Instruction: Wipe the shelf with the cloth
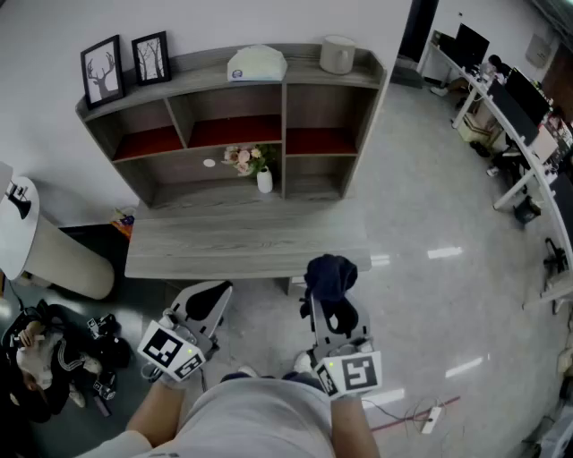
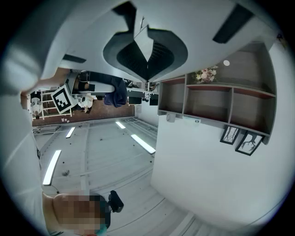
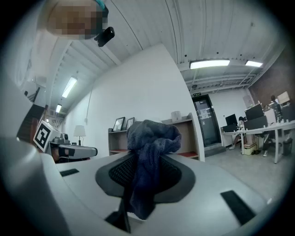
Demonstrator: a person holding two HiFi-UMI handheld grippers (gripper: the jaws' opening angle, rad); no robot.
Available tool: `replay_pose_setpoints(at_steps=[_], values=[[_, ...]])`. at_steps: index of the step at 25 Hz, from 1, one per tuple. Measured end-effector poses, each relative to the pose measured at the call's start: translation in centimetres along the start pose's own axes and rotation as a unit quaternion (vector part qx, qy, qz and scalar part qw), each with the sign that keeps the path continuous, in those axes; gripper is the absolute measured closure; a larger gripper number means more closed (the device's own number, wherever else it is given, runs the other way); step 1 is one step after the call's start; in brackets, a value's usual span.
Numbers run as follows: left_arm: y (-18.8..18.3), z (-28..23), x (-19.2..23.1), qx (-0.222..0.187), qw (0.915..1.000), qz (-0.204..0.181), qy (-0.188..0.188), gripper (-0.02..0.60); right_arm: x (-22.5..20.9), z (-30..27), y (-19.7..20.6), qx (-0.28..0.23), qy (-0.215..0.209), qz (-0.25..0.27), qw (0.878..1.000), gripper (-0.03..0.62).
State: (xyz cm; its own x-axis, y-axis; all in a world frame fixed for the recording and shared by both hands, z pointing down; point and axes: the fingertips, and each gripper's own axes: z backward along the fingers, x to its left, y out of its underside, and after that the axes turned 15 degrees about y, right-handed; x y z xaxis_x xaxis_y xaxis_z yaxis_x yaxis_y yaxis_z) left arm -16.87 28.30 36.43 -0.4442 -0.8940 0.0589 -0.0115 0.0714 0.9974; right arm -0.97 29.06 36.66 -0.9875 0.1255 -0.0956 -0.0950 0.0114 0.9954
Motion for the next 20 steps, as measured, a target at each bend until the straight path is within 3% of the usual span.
replay_pose_setpoints(at_steps=[9,20], values=[[0.4,-4.1,-1.5,0.010,0.9999,0.004,-0.006,0.568,-4.2,0.6,0.0,0.000,-0.002,-0.006,1.000,0.484],[1.3,-10.6,-5.6,0.022,0.9992,0.006,-0.034,0.568,-12.6,1.9,0.7,0.015,-0.013,-0.023,1.000,0.482]])
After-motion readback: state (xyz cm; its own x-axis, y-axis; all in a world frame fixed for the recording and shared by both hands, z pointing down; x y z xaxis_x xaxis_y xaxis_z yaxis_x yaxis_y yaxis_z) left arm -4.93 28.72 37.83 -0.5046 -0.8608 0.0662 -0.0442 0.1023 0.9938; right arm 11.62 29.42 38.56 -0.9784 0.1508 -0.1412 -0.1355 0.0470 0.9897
